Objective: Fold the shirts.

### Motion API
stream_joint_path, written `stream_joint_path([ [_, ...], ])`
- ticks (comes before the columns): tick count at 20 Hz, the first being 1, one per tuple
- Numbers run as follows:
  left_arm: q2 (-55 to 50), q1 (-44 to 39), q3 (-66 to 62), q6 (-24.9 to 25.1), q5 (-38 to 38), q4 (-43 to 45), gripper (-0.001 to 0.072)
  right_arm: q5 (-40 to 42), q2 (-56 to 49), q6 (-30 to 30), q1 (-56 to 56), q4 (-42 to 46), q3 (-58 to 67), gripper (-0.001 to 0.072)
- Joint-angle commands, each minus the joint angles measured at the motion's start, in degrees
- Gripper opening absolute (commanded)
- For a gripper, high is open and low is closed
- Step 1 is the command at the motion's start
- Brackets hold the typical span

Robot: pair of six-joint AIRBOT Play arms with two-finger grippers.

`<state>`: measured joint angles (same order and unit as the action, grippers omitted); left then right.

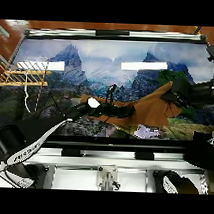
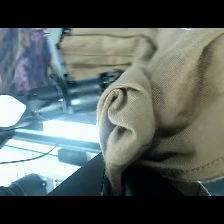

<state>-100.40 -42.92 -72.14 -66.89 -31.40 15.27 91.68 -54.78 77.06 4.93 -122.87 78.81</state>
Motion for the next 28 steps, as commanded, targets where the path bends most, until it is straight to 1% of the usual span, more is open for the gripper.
stream_joint_path([
  [1, 0.5, 0.7, -1.0, 1.5, 0.1, 0.2, 0.0026, 1.1, 0.9, -1.2, 0.0, 1.4, 0.0, 0.0063],
  [3, 4.4, 4.8, 0.2, -1.2, -1.2, 5.8, 0.0026, 0.7, 0.0, -0.9, 0.0, 3.9, 0.0, 0.0063],
  [5, 10.1, 9.8, 2.1, -4.0, -3.0, 12.6, 0.0026, -1.1, -1.9, 0.2, -0.6, 3.9, 0.0, 0.0063],
  [8, 20.6, 18.6, 4.3, -8.3, -4.9, 24.5, 0.0025, -8.2, -6.1, 0.6, -6.3, 3.5, 0.0, 0.0063],
  [10, 27.8, 25.3, 4.3, -10.0, -6.0, 31.6, 0.0025, -14.4, -9.9, 0.7, -12.5, 1.6, 0.0, 0.0063],
  [11, 31.5, 29.2, 4.3, -10.7, -6.4, 33.3, 0.0026, -18.4, -12.1, 1.0, -16.2, 0.9, 0.0, 0.0063],
  [15, 43.0, 43.5, 4.3, -12.5, -9.7, 33.7, 0.0027, -33.8, -22.6, 1.0, -30.1, -0.5, 0.0, 0.0063],
  [18, 48.9, 50.5, 4.3, -12.5, -15.4, 33.7, 0.0027, -44.0, -32.9, 1.0, -37.2, -3.6, 0.0, 0.0063],
  [20, 51.6, 53.2, 4.3, -12.5, -20.4, 33.7, 0.0028, -50.2, -38.8, 1.0, -39.7, -7.9, 0.0, 0.0063],
  [21, 52.5, 53.5, 4.3, -12.5, -22.2, 33.8, 0.0027, -52.7, -41.2, 1.0, -40.5, -11.3, 0.0, 0.009],
  [22, 53.1, 53.5, 4.3, -12.4, -23.8, 34.1, 0.0027, -54.4, -42.7, 1.1, -40.9, -14.4, 0.0, 0.0271],
  [23, 53.3, 53.5, 4.4, -12.4, -24.9, 34.1, 0.0028, -55.1, -43.4, 2.2, -40.9, -17.1, 0.0, 0.0561],
  [24, 53.3, 53.5, 4.4, -12.3, -25.9, 34.1, 0.0028, -54.8, -43.2, 3.7, -40.3, -17.2, 0.0, 0.0586],
  [25, 53.2, 53.5, 4.6, -12.3, -26.0, 34.3, 0.0028, -52.7, -42.5, 4.3, -39.1, -16.5, 0.0, 0.0585],
  [26, 53.2, 53.5, 4.9, -12.3, -25.9, 34.3, 0.0028, -49.5, -41.5, 4.5, -37.4, -14.7, 0.0, 0.0586],
  [28, 53.1, 53.5, 6.0, -12.2, -25.6, 34.3, 0.0028, -40.2, -38.9, 4.5, -32.6, -8.2, 0.0, 0.0586],
])
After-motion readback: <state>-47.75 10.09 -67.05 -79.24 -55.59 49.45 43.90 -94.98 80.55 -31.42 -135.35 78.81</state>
